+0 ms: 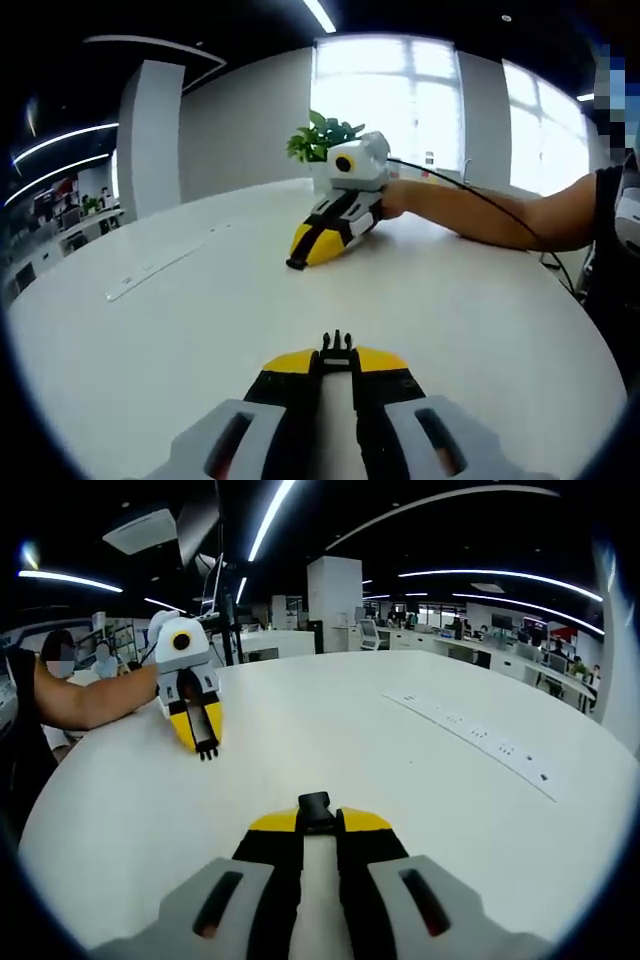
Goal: Snap the two parts of the plastic buckle together until the buckle closes and remains connected.
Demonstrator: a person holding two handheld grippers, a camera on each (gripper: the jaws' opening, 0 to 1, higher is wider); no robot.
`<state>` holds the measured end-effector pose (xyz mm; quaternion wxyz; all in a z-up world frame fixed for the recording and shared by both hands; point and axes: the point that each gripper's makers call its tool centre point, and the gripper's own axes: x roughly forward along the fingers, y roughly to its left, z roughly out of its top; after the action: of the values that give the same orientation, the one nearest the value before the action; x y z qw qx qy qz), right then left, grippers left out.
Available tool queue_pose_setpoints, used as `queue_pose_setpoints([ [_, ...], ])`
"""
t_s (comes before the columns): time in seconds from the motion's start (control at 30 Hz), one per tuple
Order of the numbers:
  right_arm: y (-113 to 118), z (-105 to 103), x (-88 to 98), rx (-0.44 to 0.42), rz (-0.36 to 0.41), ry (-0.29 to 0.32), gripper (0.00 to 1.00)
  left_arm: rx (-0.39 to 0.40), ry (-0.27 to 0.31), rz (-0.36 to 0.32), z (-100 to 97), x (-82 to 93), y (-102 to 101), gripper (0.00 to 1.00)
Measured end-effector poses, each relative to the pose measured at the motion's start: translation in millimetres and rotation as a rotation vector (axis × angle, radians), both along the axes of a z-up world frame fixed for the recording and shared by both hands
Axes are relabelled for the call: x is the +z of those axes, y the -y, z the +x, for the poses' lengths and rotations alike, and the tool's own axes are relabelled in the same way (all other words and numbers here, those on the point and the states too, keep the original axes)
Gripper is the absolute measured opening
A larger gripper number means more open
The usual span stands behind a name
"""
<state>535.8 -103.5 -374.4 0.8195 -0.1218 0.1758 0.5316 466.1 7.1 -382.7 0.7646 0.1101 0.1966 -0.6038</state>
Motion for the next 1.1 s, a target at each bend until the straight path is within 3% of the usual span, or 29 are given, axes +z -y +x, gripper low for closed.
queue_pose_setpoints([
  [0.67, -5.8, -9.0, -0.4, 0.042, 0.003, 0.003, 0.11, 0.007, -0.006, -0.002, 1.8, 1.6, -4.6, 0.12],
  [0.87, -5.2, -7.4, 2.8, 0.032, 0.018, 0.003, 0.11, 0.021, -0.019, -0.042, 3.7, 12.4, -8.1, 0.11],
  [0.93, -3.6, -7.2, 2.9, 0.028, 0.019, -0.002, 0.11, 0.015, -0.011, 0.027, 3.0, 6.6, -14.5, 0.11],
  [1.1, -3.8, -14.9, 8.5, 0.033, 0.040, 0.005, 0.11, -0.025, -0.008, 0.040, -7.1, 14.0, -14.4, 0.11],
])
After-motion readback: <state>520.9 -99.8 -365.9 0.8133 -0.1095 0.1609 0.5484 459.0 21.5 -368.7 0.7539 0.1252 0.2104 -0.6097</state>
